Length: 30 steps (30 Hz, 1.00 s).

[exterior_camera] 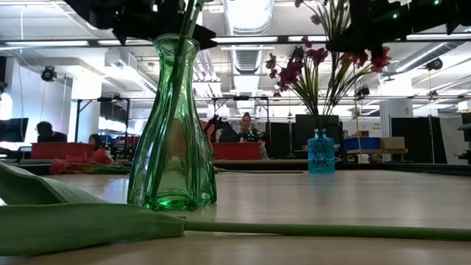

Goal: Sort flowers into vase by color
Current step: Put the purple flowers into the blue vase

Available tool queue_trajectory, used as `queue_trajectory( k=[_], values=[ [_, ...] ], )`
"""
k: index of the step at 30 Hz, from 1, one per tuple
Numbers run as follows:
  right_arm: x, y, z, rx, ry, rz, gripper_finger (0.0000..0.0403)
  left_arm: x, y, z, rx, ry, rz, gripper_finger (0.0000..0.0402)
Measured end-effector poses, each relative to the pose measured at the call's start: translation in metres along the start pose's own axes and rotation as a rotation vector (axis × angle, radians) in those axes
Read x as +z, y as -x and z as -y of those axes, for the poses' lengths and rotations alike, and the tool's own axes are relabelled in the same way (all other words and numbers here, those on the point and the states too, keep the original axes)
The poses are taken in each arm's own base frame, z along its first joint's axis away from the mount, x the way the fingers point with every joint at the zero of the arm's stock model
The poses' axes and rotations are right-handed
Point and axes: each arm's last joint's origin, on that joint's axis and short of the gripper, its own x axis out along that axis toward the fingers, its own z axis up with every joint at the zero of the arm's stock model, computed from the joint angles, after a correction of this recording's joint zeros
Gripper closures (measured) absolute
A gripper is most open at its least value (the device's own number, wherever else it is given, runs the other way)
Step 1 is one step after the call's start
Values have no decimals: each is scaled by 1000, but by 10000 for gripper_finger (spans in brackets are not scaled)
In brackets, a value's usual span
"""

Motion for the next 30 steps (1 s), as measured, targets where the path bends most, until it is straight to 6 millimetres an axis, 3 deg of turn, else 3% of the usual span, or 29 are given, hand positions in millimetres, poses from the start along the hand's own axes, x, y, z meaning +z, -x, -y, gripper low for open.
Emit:
queue_trajectory(
  k=[14,30],
  values=[
    [-22,-20,4,-288,46,81,390,-2,0,-2,15,-31,48,141],
    [-33,-40,5,-415,36,82,390,-2,0,-2,20,11,46,141]
  ],
)
